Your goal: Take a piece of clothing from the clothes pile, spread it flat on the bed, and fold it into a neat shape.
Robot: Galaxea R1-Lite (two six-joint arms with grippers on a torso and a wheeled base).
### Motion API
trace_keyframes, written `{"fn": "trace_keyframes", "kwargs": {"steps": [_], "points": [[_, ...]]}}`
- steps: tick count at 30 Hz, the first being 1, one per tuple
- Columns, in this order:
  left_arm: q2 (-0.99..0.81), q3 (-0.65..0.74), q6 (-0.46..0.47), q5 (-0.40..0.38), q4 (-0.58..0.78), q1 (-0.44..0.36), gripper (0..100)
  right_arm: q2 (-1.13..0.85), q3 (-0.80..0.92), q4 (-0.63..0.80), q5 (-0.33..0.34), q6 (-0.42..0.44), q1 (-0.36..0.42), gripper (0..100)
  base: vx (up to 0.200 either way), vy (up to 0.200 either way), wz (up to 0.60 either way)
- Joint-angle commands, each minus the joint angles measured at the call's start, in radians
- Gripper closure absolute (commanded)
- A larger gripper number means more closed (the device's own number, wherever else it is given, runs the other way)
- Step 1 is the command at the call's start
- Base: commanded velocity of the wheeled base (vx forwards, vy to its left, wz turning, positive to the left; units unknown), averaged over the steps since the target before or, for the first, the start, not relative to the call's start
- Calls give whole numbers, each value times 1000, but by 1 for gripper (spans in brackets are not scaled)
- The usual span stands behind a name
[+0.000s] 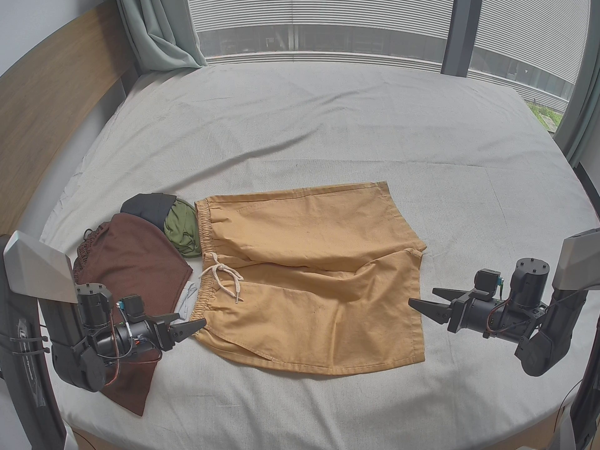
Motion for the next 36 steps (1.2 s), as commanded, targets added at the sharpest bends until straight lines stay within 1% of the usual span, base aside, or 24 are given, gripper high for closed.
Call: {"fn": "trace_keyframes", "kwargs": {"steps": [1, 8, 15, 19, 32, 33, 36], "points": [[87, -20, -15, 2, 0, 7, 0, 8, -3, -1, 1, 1, 1, 0, 0, 0, 0], [130, -43, -90, 4, 1, 7, 0, 9, -4, -1, 1, 1, 2, 0, 0, 0, 0], [154, -63, -167, 24, 0, -2, 0, 14, -6, -1, 1, 1, 2, 0, 0, 0, 0], [167, -83, -193, 24, 0, -4, 0, 19, -7, -2, 1, 1, 1, 0, 0, 0, 0], [173, -95, -201, 24, 0, -18, 0, 19, -4, -1, 1, -1, 2, 0, 0, 0, 0], [176, -97, -201, 24, 0, -18, 100, 19, -4, -2, 1, -1, 1, 0, 0, 0, 0], [181, -105, -201, 24, 0, -19, 100, 19, -1, -2, 1, -6, 1, 0, 0, 0, 0]]}}
